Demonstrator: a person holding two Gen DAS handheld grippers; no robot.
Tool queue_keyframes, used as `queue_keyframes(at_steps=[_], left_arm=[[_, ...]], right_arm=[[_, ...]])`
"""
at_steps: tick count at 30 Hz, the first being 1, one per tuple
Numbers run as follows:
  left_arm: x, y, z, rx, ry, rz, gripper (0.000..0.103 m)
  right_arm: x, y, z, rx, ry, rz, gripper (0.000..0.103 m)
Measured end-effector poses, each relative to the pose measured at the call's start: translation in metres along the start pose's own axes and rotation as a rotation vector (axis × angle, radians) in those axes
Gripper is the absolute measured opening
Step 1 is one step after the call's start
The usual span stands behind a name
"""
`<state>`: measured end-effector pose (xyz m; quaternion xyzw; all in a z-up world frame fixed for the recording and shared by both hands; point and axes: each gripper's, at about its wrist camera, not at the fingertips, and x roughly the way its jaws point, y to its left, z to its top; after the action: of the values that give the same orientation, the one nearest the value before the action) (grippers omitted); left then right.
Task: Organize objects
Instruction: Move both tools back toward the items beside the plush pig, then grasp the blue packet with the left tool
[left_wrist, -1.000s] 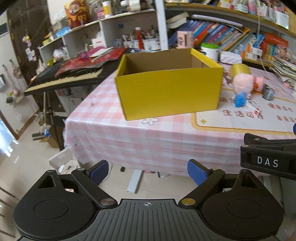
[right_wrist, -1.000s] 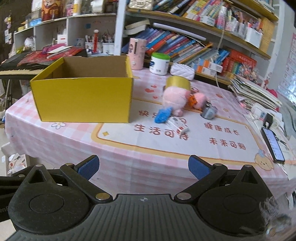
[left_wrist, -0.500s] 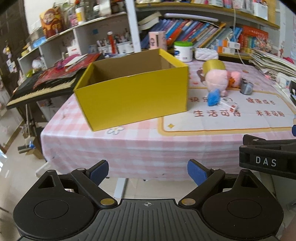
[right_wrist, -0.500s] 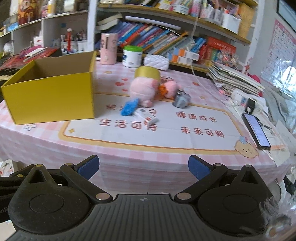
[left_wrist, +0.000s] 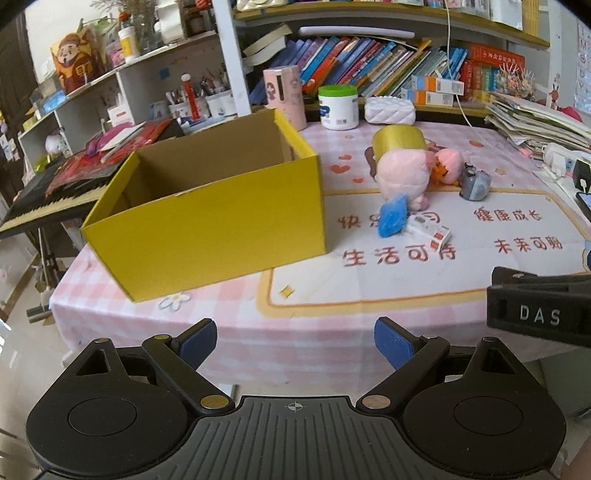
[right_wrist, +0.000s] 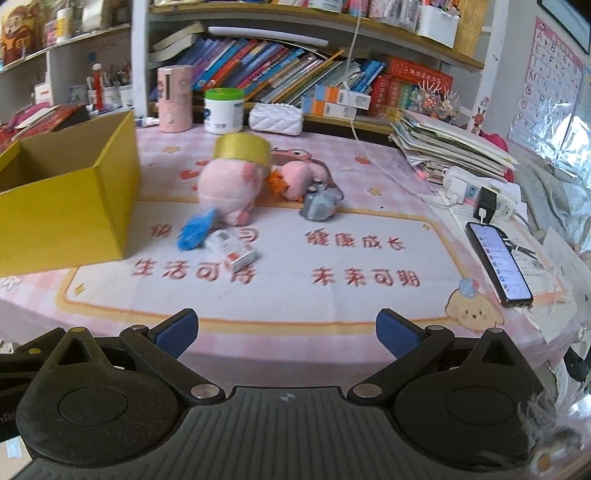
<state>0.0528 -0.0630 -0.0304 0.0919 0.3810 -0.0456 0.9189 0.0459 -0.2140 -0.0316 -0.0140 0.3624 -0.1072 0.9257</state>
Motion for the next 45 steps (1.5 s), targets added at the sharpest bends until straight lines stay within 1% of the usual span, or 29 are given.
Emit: queue_keyframes(at_steps=[3, 8, 14, 22, 25, 28, 29, 30, 33, 34, 35, 36, 41, 43, 45], left_arm=[[0.008, -0.011, 0.011, -0.002, 0.005, 0.006, 0.094], [0.023, -0.027, 0.030, -0.036, 0.009, 0.013, 0.094], [0.039, -0.051, 0.051, -0.063, 0.011, 0.020, 0.094], [0.055, -0.077, 0.070, -0.114, 0.018, 0.037, 0.094], [0.059, -0.087, 0.074, -0.117, 0.021, 0.041, 0.094], [0.064, -0.097, 0.077, -0.111, 0.030, 0.043, 0.094], [0.065, -0.100, 0.078, -0.109, 0.031, 0.042, 0.094], [0.066, -0.103, 0.079, -0.108, 0.030, 0.042, 0.094], [0.071, -0.110, 0.083, -0.099, 0.027, 0.047, 0.092], [0.073, -0.112, 0.084, -0.095, 0.026, 0.051, 0.091], [0.075, -0.114, 0.085, -0.093, 0.027, 0.048, 0.086], [0.078, -0.114, 0.086, -0.098, 0.034, 0.046, 0.084], [0.099, -0.116, 0.089, -0.145, 0.083, 0.006, 0.062], [0.107, -0.115, 0.090, -0.161, 0.093, 0.013, 0.057], [0.113, -0.113, 0.093, -0.175, 0.088, 0.028, 0.056]], right_arm=[[0.012, -0.009, 0.012, -0.003, 0.002, 0.007, 0.103], [0.031, -0.022, 0.032, -0.039, -0.012, 0.024, 0.103], [0.057, -0.045, 0.056, -0.051, -0.020, 0.046, 0.103], [0.085, -0.069, 0.079, -0.095, -0.039, 0.118, 0.103], [0.094, -0.077, 0.084, -0.099, -0.044, 0.154, 0.103], [0.103, -0.082, 0.088, -0.105, -0.041, 0.199, 0.100], [0.105, -0.083, 0.089, -0.108, -0.040, 0.214, 0.095], [0.108, -0.084, 0.090, -0.112, -0.038, 0.230, 0.087], [0.117, -0.087, 0.094, -0.109, -0.025, 0.268, 0.077], [0.119, -0.089, 0.095, -0.104, -0.023, 0.277, 0.076], [0.122, -0.091, 0.097, -0.100, -0.018, 0.284, 0.075], [0.124, -0.092, 0.098, -0.098, -0.014, 0.287, 0.075], [0.136, -0.099, 0.102, -0.097, 0.000, 0.295, 0.075], [0.140, -0.102, 0.102, -0.098, 0.007, 0.304, 0.075], [0.143, -0.104, 0.102, -0.102, 0.016, 0.310, 0.075]])
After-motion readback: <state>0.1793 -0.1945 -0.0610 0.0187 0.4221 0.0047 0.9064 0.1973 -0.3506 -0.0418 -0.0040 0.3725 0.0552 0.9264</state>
